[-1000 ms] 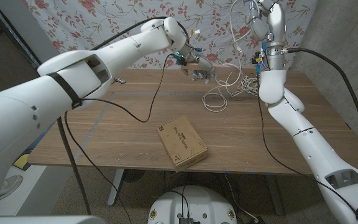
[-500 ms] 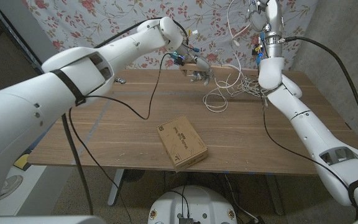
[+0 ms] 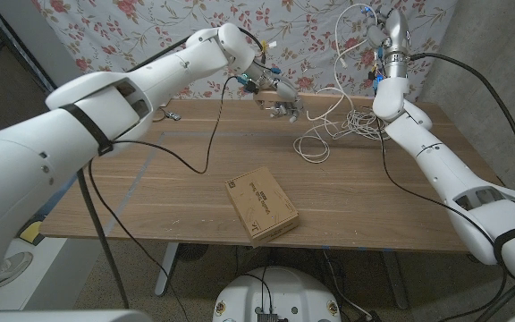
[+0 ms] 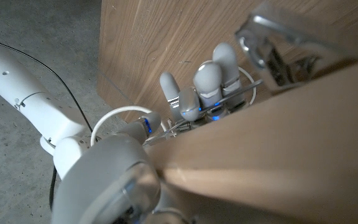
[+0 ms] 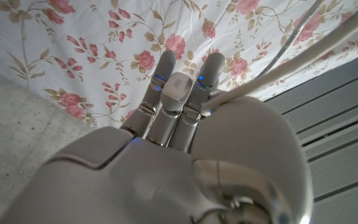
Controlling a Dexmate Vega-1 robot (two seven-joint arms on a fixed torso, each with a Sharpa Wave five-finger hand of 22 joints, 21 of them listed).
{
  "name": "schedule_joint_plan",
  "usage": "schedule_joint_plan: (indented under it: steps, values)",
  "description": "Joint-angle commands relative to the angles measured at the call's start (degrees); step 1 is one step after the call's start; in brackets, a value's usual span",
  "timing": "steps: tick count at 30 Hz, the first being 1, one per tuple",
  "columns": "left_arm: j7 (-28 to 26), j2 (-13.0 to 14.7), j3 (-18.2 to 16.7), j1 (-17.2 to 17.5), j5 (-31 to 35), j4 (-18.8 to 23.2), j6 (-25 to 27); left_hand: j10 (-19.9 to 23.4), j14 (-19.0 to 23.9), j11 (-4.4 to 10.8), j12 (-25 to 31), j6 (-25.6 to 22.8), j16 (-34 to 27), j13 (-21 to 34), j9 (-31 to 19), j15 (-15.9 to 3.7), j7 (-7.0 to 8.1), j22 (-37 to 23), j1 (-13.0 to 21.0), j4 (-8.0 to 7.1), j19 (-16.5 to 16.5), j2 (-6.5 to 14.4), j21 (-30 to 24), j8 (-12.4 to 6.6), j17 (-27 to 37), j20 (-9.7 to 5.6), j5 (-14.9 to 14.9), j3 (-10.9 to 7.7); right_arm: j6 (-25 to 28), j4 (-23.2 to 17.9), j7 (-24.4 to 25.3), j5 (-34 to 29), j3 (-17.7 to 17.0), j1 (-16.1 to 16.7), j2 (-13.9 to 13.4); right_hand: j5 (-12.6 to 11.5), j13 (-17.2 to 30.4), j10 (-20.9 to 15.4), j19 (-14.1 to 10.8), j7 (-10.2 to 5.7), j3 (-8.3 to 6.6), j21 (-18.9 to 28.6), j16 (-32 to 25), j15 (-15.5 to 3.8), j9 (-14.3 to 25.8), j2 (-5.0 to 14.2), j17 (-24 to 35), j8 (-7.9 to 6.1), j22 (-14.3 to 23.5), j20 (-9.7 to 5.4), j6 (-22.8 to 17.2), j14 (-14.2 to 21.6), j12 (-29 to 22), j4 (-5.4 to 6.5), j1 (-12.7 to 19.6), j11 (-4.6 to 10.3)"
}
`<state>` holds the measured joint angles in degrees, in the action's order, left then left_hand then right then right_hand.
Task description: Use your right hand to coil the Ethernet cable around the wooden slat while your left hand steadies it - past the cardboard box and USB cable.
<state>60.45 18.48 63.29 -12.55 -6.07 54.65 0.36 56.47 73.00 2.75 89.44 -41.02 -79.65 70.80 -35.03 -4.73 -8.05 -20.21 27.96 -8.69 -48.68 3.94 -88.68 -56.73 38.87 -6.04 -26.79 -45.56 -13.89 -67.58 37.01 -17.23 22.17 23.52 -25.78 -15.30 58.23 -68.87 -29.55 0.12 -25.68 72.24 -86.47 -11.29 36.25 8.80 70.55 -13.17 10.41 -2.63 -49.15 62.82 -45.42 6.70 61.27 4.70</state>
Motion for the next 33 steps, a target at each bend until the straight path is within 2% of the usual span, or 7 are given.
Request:
schedule_joint_plan:
  steps: [1,8,18,25,33]
  values:
    - [-0.3,5.7,-1.0,2.0,-3.0,8.9,2.2,1.3,6.1,2.93,0.2,-0.1,0.1,0.1,0.0,-6.54,0.10,0.0,1.2,-0.19,0.0,0.5,0.1,-0.04,0.1,-0.64,-0.6,-0.06,7.0,10.0,0.2,5.2,3.8,-4.1,0.1,-0.5,-0.4,0.2,0.3,2.65,0.22,-0.2,-0.3,-0.87,0.1,0.03,0.2,-0.15,0.1,-8.64,-7.4,-0.6,-0.1,0.19,-0.2,-0.25]
    - [-1.0,8.7,-1.1,2.7,-4.7,13.6,3.8,1.4,6.2,2.74,0.3,0.1,0.1,0.1,-0.2,-6.52,0.14,-0.3,1.2,-0.23,0.2,0.4,-0.1,-0.12,0.2,-0.67,-0.8,-0.09,9.8,11.9,-0.8,7.9,5.3,-3.0,-1.0,-0.7,-0.8,0.2,0.5,2.72,0.44,-0.5,-0.3,-0.87,0.0,0.08,0.1,-0.02,0.1,-8.53,-7.3,-0.9,0.1,0.19,-0.1,-0.26]
    - [-2.4,10.8,-2.2,3.5,-8.3,15.9,3.8,1.4,6.3,2.58,0.3,0.1,0.4,0.1,-0.1,-6.38,0.10,-0.1,1.3,-0.26,0.1,0.4,-0.1,-0.12,0.0,-0.57,-1.1,-0.16,10.9,15.1,-1.5,11.6,7.0,-1.0,-1.2,-0.8,-0.7,0.3,0.6,2.76,0.79,-0.6,-0.3,-0.87,0.0,0.14,0.1,-0.02,0.1,-8.51,-7.2,-1.0,0.0,0.16,0.0,-0.41]
    - [-7.2,12.6,-4.2,5.6,-10.7,17.7,3.9,1.4,6.4,2.87,0.2,0.0,0.4,0.1,-0.1,-6.49,0.07,0.0,1.2,-0.30,0.0,0.4,-0.1,-0.14,0.0,-0.70,-1.2,-0.17,9.7,14.2,-1.6,14.0,7.3,1.8,-1.2,-0.9,-1.1,0.2,0.5,2.88,0.93,-0.7,-0.3,-0.87,0.0,0.18,0.1,-0.01,0.1,-8.49,-7.2,-1.0,0.2,0.16,0.1,-0.39]
    - [-8.4,12.9,-3.9,5.7,-11.3,17.5,3.9,1.6,6.5,2.82,0.3,0.0,0.4,0.1,-0.2,-6.55,-0.05,0.1,1.2,-0.35,-0.2,0.4,0.0,-0.25,0.1,-0.74,-1.3,-0.21,8.5,13.9,-1.7,15.8,7.7,4.3,-0.7,-1.0,-0.3,0.5,0.5,2.86,1.09,-0.7,-0.3,-0.87,0.1,0.21,0.1,-0.04,0.1,-8.43,-7.2,-1.0,-0.2,0.16,0.2,-0.46]
